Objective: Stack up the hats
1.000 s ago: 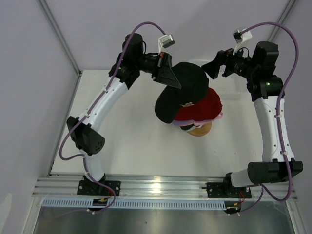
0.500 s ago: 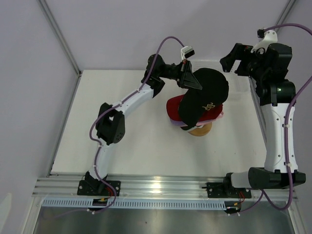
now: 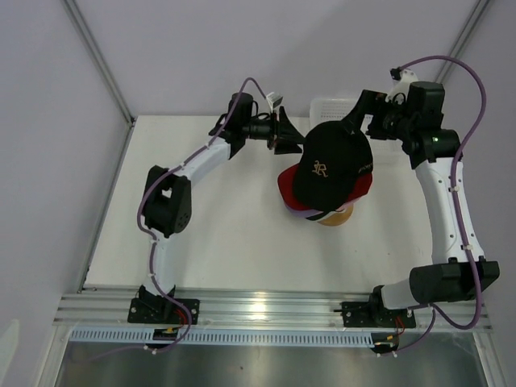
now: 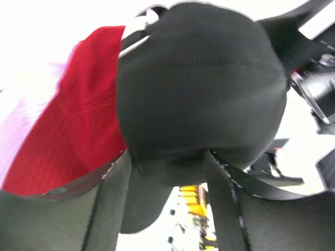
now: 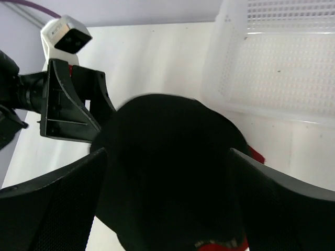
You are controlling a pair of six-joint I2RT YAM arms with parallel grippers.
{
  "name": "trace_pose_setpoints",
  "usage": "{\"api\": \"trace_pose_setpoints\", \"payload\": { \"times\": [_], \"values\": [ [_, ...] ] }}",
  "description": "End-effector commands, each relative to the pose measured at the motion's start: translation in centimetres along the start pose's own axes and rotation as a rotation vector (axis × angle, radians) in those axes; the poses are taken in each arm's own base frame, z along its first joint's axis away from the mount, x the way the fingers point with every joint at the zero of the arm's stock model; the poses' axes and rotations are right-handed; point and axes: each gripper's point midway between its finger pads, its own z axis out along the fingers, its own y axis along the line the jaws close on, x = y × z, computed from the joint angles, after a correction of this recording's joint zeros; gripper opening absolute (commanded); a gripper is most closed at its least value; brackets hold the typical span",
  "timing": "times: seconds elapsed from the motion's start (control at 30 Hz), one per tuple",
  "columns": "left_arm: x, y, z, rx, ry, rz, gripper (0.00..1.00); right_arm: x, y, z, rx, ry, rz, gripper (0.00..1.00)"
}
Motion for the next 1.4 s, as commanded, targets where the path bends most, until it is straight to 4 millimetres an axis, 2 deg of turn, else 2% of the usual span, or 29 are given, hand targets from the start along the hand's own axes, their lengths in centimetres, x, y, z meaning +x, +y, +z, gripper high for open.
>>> {"api": "trace_pose_setpoints", "payload": {
  "times": [0.0,0.1,0.13,0.17,0.23,0.27,0.33,0.37,0.4,0.43,0.47,0.5,0.53,0.57,0.6,0.63,0.67,0.7,0.73,0.77,0.8,0.83,0.87,0.93,0.97,1.1,1.2,1.3,1.37],
  "values": [
    [0.1,-5.4,-2.0,-0.106,-0.054,0.220,0.63,-0.5,1.8,0.7,-0.053,-0.017,-0.048,0.98],
    [-1.0,-5.4,-2.8,-0.207,-0.134,0.253,0.74,0.2,2.3,1.9,-0.045,0.007,-0.063,0.98],
    [-1.3,-3.6,-3.5,-0.322,-0.171,0.217,0.75,0.5,2.2,2.4,-0.028,0.014,-0.063,0.98],
    [-1.6,-3.9,-4.3,-0.378,-0.205,0.219,0.75,0.6,2.1,2.6,-0.014,0.017,-0.060,0.98],
    [-0.7,-2.0,-6.3,-0.547,-0.239,0.131,0.75,0.5,1.2,2.9,0.046,0.013,-0.025,0.99],
    [-1.3,-1.1,-7.8,-0.652,-0.310,0.120,0.75,0.6,0.8,3.0,0.070,0.012,-0.008,0.99],
    [-0.2,-2.0,-9.7,-0.721,-0.369,0.082,0.75,0.6,-0.4,2.9,0.148,0.002,0.033,0.98],
    [1.5,0.5,-10.4,-0.797,-0.368,0.031,0.76,0.8,-0.7,2.8,0.165,0.004,0.042,0.98],
    [2.1,-1.9,-11.1,-0.765,-0.406,0.053,0.76,0.9,-1.3,2.6,0.201,0.001,0.049,0.97],
    [2.8,-2.7,-11.0,-0.739,-0.426,0.035,0.76,1.1,-1.6,2.5,0.220,0.002,0.071,0.96],
    [3.7,-1.9,-10.8,-0.732,-0.427,0.019,0.76,1.2,-1.9,2.5,0.239,0.004,0.083,0.94],
    [5.6,-1.3,-10.0,-0.730,-0.397,-0.007,0.76,1.8,-2.4,2.4,0.264,0.018,0.093,0.90],
    [6.4,-2.9,-9.8,-0.692,-0.422,-0.024,0.75,2.2,-2.5,2.4,0.272,0.024,0.108,0.88],
    [8.6,-1.5,-8.6,-0.698,-0.383,-0.051,0.75,2.5,-2.7,2.5,0.281,0.035,0.113,0.86],
    [9.1,-1.7,-8.3,-0.692,-0.400,-0.056,0.75,3.3,-2.8,2.6,0.291,0.056,0.119,0.82],
    [9.6,-3.0,-8.0,-0.660,-0.426,-0.076,0.75,3.5,-3.2,2.5,0.315,0.058,0.124,0.79],
    [11.5,-1.5,-7.3,-0.675,-0.397,-0.102,0.75,3.9,-3.2,2.6,0.312,0.067,0.125,0.78],
    [11.1,-2.2,-6.9,-0.642,-0.437,-0.095,0.75,4.3,-3.4,2.6,0.325,0.074,0.125,0.78],
    [12.5,-0.4,-6.7,-0.656,-0.444,-0.167,0.76,4.8,-3.3,2.6,0.331,0.083,0.122,0.77],
    [13.4,-0.1,-6.9,-0.646,-0.465,-0.188,0.76,5.2,-3.5,2.6,0.342,0.089,0.125,0.77],
    [14.5,-0.4,-6.0,-0.620,-0.471,-0.197,0.76,5.3,-3.9,2.6,0.370,0.081,0.124,0.73],
    [13.4,-1.2,-5.5,-0.568,-0.579,-0.206,0.77,6.0,-4.1,2.7,0.377,0.088,0.123,0.71],
    [15.2,-0.4,-5.1,-0.568,-0.593,-0.211,0.79,5.9,-4.1,2.9,0.380,0.072,0.124,0.69],
    [14.7,-1.6,-4.3,-0.522,-0.692,-0.214,0.79,6.4,-4.4,2.7,0.400,0.072,0.153,0.65],
    [14.0,-1.7,-4.7,-0.526,-0.731,-0.218,0.79,6.5,-4.3,2.8,0.401,0.072,0.157,0.64],
    [14.2,-1.0,-2.8,-0.498,-0.756,-0.225,0.79,6.6,-4.2,2.5,0.414,0.048,0.150,0.64],
    [13.7,-1.8,-1.4,-0.434,-0.767,-0.226,0.78,7.0,-4.0,2.0,0.409,0.042,0.163,0.64],
    [13.2,-2.6,-0.9,-0.423,-0.799,-0.198,0.77,7.3,-4.0,1.2,0.412,0.026,0.174,0.64],
    [13.3,-1.9,-0.5,-0.436,-0.803,-0.209,0.77,7.4,-4.0,0.8,0.417,0.014,0.183,0.64]
  ]
}}
